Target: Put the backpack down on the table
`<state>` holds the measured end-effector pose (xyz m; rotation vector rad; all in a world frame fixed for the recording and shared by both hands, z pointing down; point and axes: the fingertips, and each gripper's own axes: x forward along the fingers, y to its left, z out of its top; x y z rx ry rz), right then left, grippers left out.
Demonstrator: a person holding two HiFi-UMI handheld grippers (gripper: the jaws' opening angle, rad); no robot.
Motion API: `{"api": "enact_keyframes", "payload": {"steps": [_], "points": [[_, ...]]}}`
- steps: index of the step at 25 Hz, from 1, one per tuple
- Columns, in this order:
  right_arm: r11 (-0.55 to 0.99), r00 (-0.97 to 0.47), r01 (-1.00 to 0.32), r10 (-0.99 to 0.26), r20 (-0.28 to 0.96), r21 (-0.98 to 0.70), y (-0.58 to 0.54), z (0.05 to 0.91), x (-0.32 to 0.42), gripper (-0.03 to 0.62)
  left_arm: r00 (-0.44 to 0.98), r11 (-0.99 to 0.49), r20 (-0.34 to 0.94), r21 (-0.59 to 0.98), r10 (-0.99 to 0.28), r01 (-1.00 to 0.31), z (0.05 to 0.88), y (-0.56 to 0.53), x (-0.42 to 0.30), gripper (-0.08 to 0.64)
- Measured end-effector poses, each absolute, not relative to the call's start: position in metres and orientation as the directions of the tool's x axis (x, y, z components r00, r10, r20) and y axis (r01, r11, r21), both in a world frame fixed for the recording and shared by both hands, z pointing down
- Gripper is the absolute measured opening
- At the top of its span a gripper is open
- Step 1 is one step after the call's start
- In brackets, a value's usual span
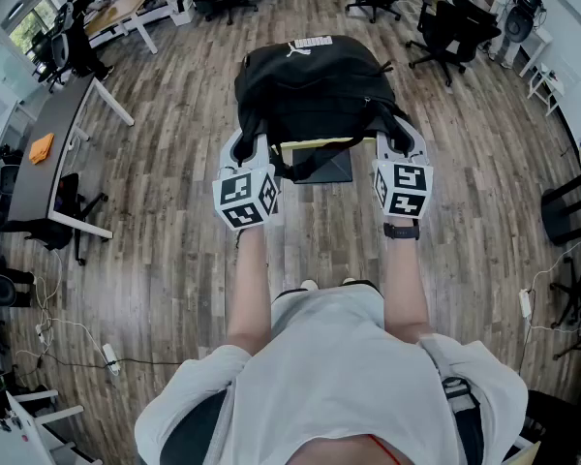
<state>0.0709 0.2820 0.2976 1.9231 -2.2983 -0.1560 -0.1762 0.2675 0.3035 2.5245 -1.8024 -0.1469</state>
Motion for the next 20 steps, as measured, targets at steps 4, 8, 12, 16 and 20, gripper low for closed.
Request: {"api": "enact_keyframes", "payload": {"steps": [4, 8, 12, 16, 20], "points": [[0.186, -0.183, -0.966, -0.982, 0.037, 0.181, 0.278, 0.298, 0.061, 0.061, 0.311, -0.315, -0.058, 0.086, -0.949, -0.945, 0.307, 0.272, -0.186, 0.058], [0.211, -0.209, -0.959, -0.977, 0.033, 0.19, 0.275, 0.297, 0.04, 0.061, 0.287, -0.293, -0.071, 0.098, -0.955, -0.951, 0.307, 0.273, -0.207, 0.059], [0.235, -0.233, -0.952, -0.972, 0.032, 0.197, 0.266, 0.297, 0.023, 0.063, 0.267, -0.274, -0.073, 0.116, -0.961, -0.955, 0.31, 0.267, -0.225, 0.06], [0.244, -0.241, -0.951, -0.97, 0.04, 0.19, 0.25, 0.303, 0.02, 0.064, 0.262, -0.265, -0.044, 0.125, -0.964, -0.956, 0.319, 0.254, -0.227, 0.06], [0.261, -0.255, -0.949, -0.965, 0.057, 0.175, 0.228, 0.315, 0.017, 0.064, 0.251, -0.251, -0.022, 0.121, -0.968, -0.96, 0.329, 0.234, -0.23, 0.06]]}}
